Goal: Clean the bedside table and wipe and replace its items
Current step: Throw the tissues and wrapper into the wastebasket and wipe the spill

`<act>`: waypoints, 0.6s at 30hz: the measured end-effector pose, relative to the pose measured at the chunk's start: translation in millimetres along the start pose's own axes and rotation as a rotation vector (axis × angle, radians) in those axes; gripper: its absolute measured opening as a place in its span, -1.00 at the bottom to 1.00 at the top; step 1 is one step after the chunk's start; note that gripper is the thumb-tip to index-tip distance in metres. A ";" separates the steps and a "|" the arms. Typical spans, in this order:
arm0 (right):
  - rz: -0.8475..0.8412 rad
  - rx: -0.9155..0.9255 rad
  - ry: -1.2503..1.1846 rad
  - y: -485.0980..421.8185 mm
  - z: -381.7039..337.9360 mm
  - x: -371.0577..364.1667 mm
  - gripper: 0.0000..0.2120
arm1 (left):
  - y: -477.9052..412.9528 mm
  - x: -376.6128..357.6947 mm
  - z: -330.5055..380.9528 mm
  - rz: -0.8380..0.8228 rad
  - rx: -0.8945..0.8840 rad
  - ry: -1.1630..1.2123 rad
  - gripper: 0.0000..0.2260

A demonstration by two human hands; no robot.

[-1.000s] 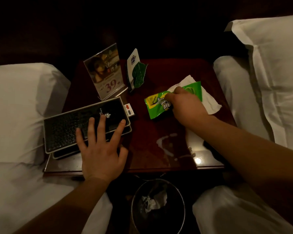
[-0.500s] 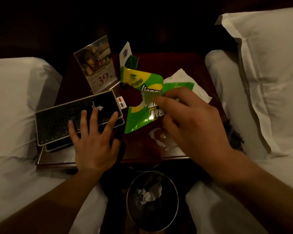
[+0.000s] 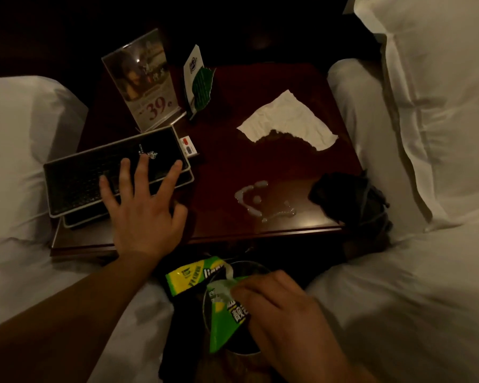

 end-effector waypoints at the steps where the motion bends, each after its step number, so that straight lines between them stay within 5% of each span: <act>1: -0.059 -0.036 0.029 8.7 6.6 -10.2 -0.75 | 0.8 -0.6 -0.1 0.001 -0.002 -0.004 -0.37; 11: -0.480 -0.323 0.096 70.6 64.4 -92.5 -0.66 | 3.2 -1.9 1.1 0.003 -0.006 -0.022 -0.37; 18: -0.268 -0.303 0.000 45.6 47.9 -54.3 -0.66 | 5.2 0.0 -0.1 -0.020 -0.002 -0.024 -0.37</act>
Point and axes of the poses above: each hand's wrist, its own y-axis away from the middle knuckle, its own x-axis out of the back of the hand, z = x × y, the point moved 1 cm from there along -y, towards the middle knuckle, and after that the axes turned 11 degrees about z, right-handed, at the moved point
